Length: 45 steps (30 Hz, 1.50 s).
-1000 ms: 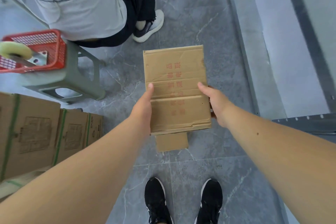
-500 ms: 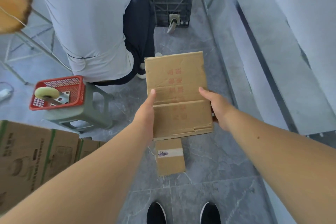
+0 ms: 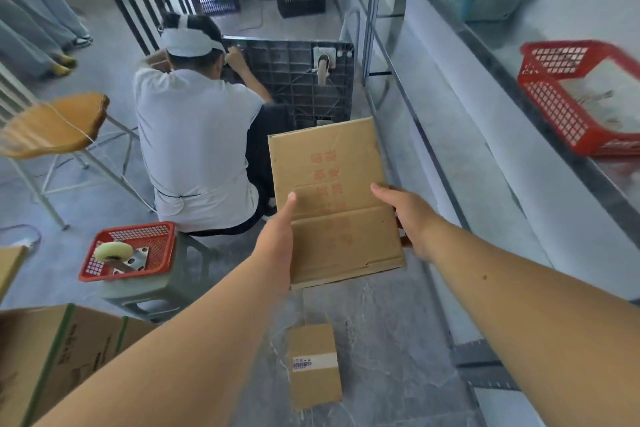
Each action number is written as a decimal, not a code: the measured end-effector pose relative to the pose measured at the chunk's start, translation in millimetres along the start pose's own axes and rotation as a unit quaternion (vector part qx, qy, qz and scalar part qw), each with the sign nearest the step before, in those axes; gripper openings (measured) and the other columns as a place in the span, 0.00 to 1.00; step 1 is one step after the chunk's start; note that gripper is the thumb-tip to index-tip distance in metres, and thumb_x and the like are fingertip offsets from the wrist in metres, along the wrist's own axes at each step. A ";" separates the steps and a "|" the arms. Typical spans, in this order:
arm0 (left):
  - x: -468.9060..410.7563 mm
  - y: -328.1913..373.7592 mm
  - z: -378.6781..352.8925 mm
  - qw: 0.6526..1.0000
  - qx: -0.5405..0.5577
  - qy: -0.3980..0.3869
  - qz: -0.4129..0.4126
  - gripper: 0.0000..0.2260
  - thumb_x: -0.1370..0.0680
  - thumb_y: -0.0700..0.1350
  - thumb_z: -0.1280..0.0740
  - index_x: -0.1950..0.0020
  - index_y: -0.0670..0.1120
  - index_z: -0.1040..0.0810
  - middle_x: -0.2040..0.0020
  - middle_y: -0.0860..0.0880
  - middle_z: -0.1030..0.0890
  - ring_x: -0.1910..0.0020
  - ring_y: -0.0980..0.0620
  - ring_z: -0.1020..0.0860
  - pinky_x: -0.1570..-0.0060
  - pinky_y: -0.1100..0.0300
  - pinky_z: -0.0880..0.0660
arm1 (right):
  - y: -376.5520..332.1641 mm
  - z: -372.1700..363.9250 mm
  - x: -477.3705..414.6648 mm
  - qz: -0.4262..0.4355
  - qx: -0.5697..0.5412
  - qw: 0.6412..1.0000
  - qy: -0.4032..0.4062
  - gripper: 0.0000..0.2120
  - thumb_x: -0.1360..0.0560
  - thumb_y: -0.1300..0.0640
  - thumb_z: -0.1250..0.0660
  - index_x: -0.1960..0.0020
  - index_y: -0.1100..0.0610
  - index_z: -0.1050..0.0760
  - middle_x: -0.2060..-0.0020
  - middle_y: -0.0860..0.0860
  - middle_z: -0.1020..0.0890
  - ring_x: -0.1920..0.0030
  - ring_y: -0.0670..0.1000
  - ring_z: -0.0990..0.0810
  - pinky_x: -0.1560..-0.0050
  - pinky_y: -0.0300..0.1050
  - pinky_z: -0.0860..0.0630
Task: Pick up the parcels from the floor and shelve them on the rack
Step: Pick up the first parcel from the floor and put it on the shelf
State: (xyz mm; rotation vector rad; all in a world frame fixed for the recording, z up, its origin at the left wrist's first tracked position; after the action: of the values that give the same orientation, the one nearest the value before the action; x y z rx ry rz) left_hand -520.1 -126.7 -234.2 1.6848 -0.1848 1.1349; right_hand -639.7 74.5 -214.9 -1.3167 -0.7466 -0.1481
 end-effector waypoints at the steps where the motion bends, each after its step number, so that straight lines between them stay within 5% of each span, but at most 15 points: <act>1: 7.1 11.1 -1.2 1.000 0.001 -0.003 -0.009 0.41 0.25 0.74 0.31 0.18 0.54 0.31 0.22 0.47 0.25 0.23 0.39 0.27 0.21 0.36 0.34 | -14.1 1.3 4.9 0.011 -0.001 1.000 0.000 0.11 0.22 0.38 0.31 0.46 0.43 0.18 0.56 0.42 0.10 0.49 0.50 0.15 0.53 0.50 0.21; 4: 28.2 50.1 -3.5 0.998 0.000 -0.023 -0.051 0.30 0.23 0.72 0.32 0.28 0.56 0.22 0.30 0.47 0.20 0.32 0.40 0.21 0.25 0.37 0.29 | -57.0 4.9 20.9 0.047 0.004 0.999 -0.003 0.10 0.24 0.40 0.28 0.46 0.43 0.17 0.50 0.45 0.11 0.48 0.50 0.15 0.48 0.53 0.20; 7: 53.8 92.6 -1.8 0.996 -0.009 -0.026 -0.084 0.28 0.24 0.72 0.31 0.32 0.56 0.21 0.32 0.48 0.19 0.34 0.41 0.20 0.27 0.38 0.27 | -100.3 6.0 41.2 0.076 0.012 0.997 -0.014 0.16 0.27 0.39 0.28 0.42 0.44 0.18 0.62 0.43 0.11 0.58 0.48 0.13 0.62 0.47 0.19; 11: 92.0 147.2 -1.9 0.992 -0.013 -0.037 -0.122 0.23 0.25 0.72 0.31 0.41 0.57 0.19 0.37 0.48 0.18 0.37 0.41 0.18 0.29 0.37 0.25 | -154.2 10.6 68.2 0.113 0.004 0.994 -0.012 0.13 0.28 0.39 0.28 0.45 0.40 0.19 0.58 0.42 0.11 0.48 0.53 0.13 0.55 0.54 0.16; 15: 132.8 199.4 -4.1 0.984 -0.016 -0.034 -0.172 0.28 0.22 0.71 0.33 0.30 0.54 0.21 0.35 0.46 0.17 0.36 0.41 0.18 0.29 0.38 0.25 | -208.4 15.9 101.3 0.154 -0.004 0.988 0.004 0.07 0.25 0.41 0.26 0.49 0.40 0.17 0.56 0.41 0.10 0.48 0.53 0.13 0.52 0.54 0.15; 19: 177.0 246.3 -7.2 0.979 0.000 -0.046 -0.200 0.18 0.22 0.70 0.32 0.48 0.56 0.21 0.44 0.48 0.15 0.45 0.44 0.16 0.44 0.45 0.21 | -261.8 21.0 136.6 0.189 -0.005 0.982 0.014 0.12 0.24 0.44 0.26 0.43 0.45 0.17 0.46 0.48 0.11 0.46 0.54 0.14 0.48 0.55 0.17; 23: 221.4 296.1 -4.8 0.968 -0.006 -0.036 -0.248 0.18 0.22 0.69 0.31 0.52 0.56 0.23 0.47 0.49 0.18 0.49 0.47 0.19 0.41 0.45 0.26 | -314.6 23.9 172.5 0.224 -0.015 0.974 0.024 0.24 0.32 0.42 0.23 0.38 0.47 0.18 0.44 0.50 0.13 0.48 0.55 0.13 0.58 0.50 0.17; 28: 269.7 338.8 -7.4 0.960 0.009 -0.067 -0.272 0.18 0.22 0.70 0.31 0.51 0.56 0.20 0.49 0.49 0.15 0.52 0.46 0.16 0.56 0.51 0.23 | -368.4 27.7 208.7 0.265 -0.033 0.963 0.033 0.17 0.35 0.43 0.24 0.47 0.46 0.15 0.47 0.50 0.12 0.48 0.56 0.13 0.55 0.53 0.17; 34: 323.3 383.1 -0.6 0.953 0.033 -0.069 -0.293 0.36 0.25 0.72 0.30 0.26 0.51 0.23 0.29 0.45 0.20 0.30 0.38 0.21 0.23 0.37 0.31 | -425.0 30.3 257.1 0.299 -0.029 0.954 0.029 0.15 0.26 0.47 0.25 0.41 0.48 0.18 0.46 0.51 0.13 0.48 0.55 0.14 0.61 0.49 0.17; 37: 349.3 403.5 5.0 0.947 0.049 -0.072 -0.310 0.36 0.25 0.71 0.30 0.26 0.49 0.23 0.30 0.47 0.20 0.31 0.40 0.22 0.23 0.39 0.32 | -454.3 29.5 282.3 0.318 -0.014 0.948 0.024 0.22 0.32 0.46 0.24 0.39 0.49 0.17 0.46 0.50 0.11 0.46 0.56 0.14 0.50 0.55 0.15; 41: 384.9 428.5 16.8 0.935 0.069 -0.072 -0.341 0.27 0.25 0.72 0.30 0.40 0.51 0.20 0.48 0.50 0.18 0.51 0.45 0.19 0.38 0.43 0.26 | -484.0 28.4 312.9 0.335 0.009 0.941 0.035 0.30 0.37 0.44 0.22 0.36 0.49 0.19 0.42 0.51 0.13 0.40 0.58 0.15 0.33 0.65 0.23; 45: 422.9 450.6 22.4 0.919 0.070 -0.103 -0.373 0.32 0.24 0.73 0.32 0.30 0.51 0.19 0.35 0.45 0.15 0.37 0.39 0.17 0.28 0.37 0.26 | -513.0 21.6 343.6 0.362 0.017 0.931 0.032 0.26 0.37 0.44 0.23 0.40 0.46 0.17 0.42 0.49 0.13 0.37 0.58 0.18 0.31 0.64 0.26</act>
State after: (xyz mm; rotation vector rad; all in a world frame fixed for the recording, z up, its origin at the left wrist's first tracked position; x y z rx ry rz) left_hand -551.7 -179.1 381.1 1.7633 0.3956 0.4018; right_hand -643.8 56.4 402.7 -1.4678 -0.1706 0.4133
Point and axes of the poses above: each hand's wrist, its own x-axis away from the middle knuckle, its own z-axis out of the back of the hand, y = z × x, the point moved 8 cm from there along -x, towards the middle knuckle
